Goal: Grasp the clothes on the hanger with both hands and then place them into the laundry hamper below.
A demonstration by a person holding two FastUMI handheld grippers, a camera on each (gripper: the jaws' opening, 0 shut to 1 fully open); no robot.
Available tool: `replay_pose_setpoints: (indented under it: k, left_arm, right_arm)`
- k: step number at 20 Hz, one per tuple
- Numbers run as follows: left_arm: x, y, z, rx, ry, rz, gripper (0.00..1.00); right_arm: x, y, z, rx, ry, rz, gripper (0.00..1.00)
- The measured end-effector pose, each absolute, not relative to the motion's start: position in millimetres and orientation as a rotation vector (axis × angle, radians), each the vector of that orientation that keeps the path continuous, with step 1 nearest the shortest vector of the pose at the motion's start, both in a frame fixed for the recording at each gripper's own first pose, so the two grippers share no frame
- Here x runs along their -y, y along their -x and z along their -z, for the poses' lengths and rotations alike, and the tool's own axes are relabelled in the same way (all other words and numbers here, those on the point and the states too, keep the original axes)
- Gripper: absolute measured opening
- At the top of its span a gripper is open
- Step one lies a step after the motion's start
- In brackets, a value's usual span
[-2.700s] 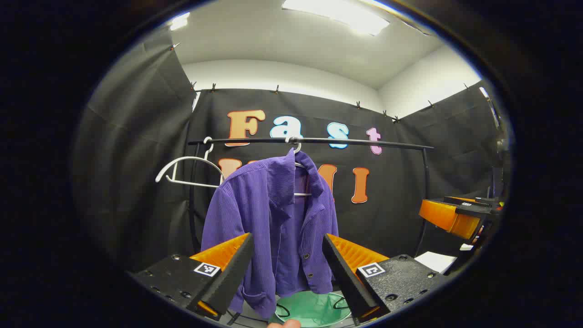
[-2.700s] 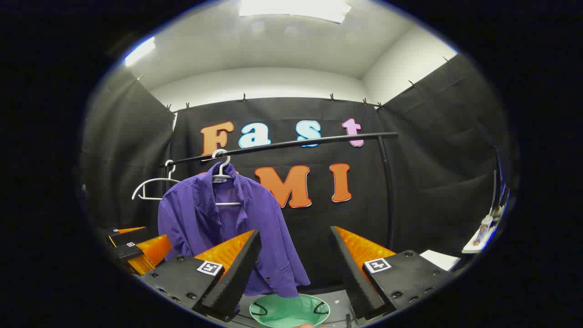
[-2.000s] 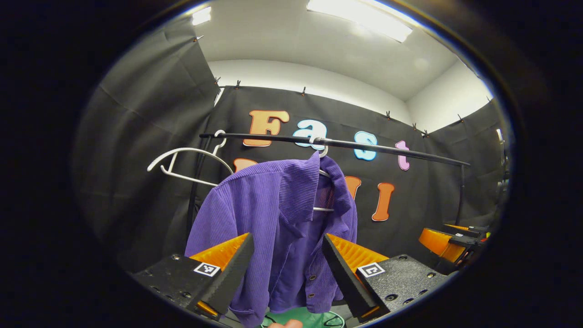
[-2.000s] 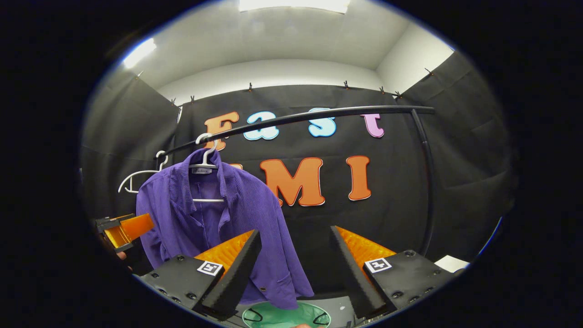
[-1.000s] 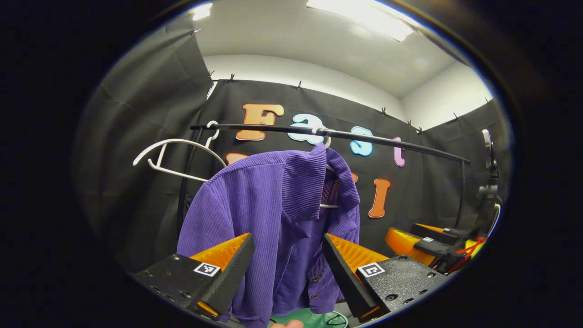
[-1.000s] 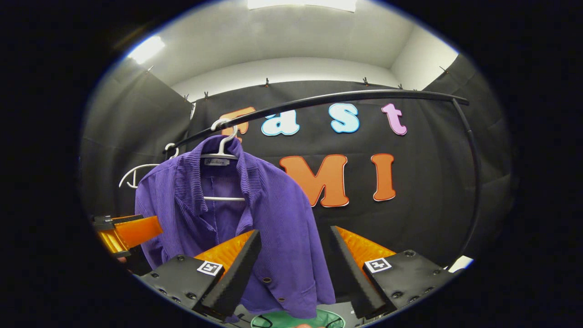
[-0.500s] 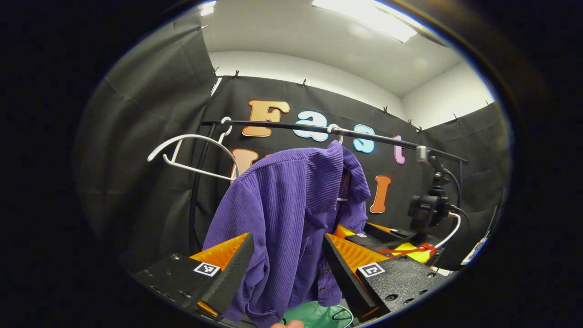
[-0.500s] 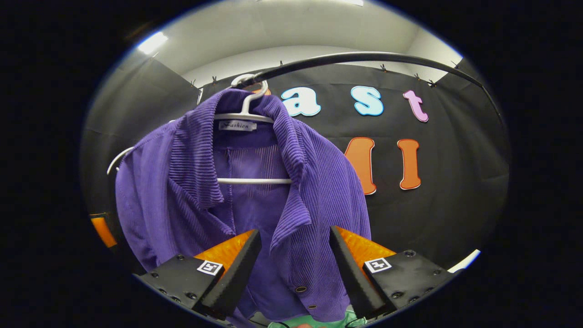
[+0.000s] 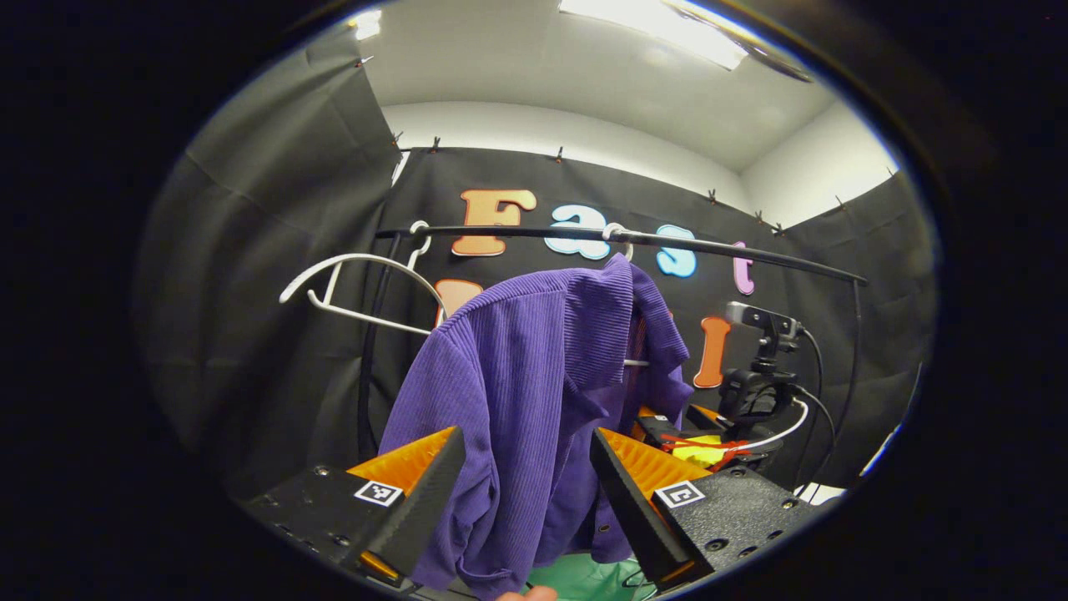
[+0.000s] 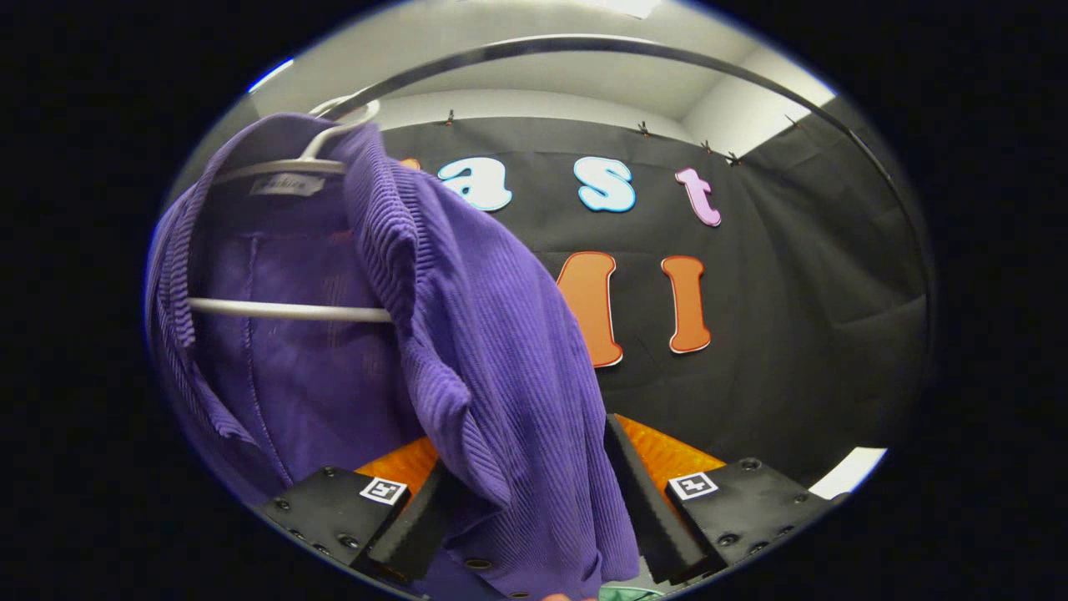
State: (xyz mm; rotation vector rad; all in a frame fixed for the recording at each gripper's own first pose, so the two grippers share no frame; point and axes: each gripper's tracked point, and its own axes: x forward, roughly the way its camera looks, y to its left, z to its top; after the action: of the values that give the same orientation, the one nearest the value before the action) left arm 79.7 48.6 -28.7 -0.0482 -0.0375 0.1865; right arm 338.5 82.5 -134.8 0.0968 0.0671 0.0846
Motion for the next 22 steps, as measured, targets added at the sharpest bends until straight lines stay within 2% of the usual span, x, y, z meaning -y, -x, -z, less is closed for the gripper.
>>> replay_pose_setpoints:
  k: [1, 3, 6, 7, 9, 10, 12, 13, 14, 16, 17, 18, 20, 22]
  left_arm:
    - [-43, -82, 33, 0.033, 0.052, -0.209, 0.95]
    - [-27, -91, 38, 0.033, 0.048, -0.243, 0.95]
    - [-6, -107, 47, 0.032, 0.054, -0.292, 0.95]
    - [3, -117, 52, 0.033, 0.060, -0.292, 0.91]
    - [17, -136, 61, 0.033, 0.062, -0.301, 0.91]
    - [19, -146, 61, 0.041, 0.050, -0.322, 0.95]
    - [14, -169, 55, 0.081, 0.003, -0.390, 0.95]
    - [13, -182, 54, 0.097, -0.025, -0.410, 0.99]
    - [13, -193, 52, 0.110, -0.051, -0.424, 0.90]
    - [4, -203, 49, 0.138, -0.078, -0.479, 0.90]
    - [-3, -205, 48, 0.149, -0.084, -0.519, 0.95]
    - [-13, -202, 47, 0.164, -0.089, -0.569, 0.90]
    - [-30, -194, 42, 0.214, -0.143, -0.660, 0.95]
    - [-47, -187, 39, 0.223, -0.252, -0.728, 0.91]
  right_arm:
    - [-83, -341, 133, -0.077, -0.132, -0.151, 0.98]
    - [-80, -339, 125, -0.081, -0.154, -0.271, 0.64]
    - [-59, -317, 95, -0.025, -0.133, -0.347, 0.14]
    - [-59, -309, 87, -0.010, -0.127, -0.393, 0.08]
    - [-51, -286, 70, -0.004, -0.134, -0.474, 0.08]
    - [-46, -273, 64, -0.002, -0.149, -0.509, 0.08]
    - [-40, -261, 48, 0.018, -0.180, -0.560, 0.08]
    - [-35, -257, 40, 0.033, -0.189, -0.569, 0.08]
    - [-28, -251, 35, 0.045, -0.197, -0.575, 0.08]
    - [-24, -242, 27, 0.065, -0.211, -0.590, 0.08]
    - [-24, -241, 26, 0.067, -0.212, -0.597, 0.08]
    - [-23, -241, 24, 0.069, -0.209, -0.602, 0.08]
    - [-25, -241, 23, 0.071, -0.211, -0.612, 0.08]
    - [-26, -240, 27, 0.059, -0.212, -0.618, 0.08]
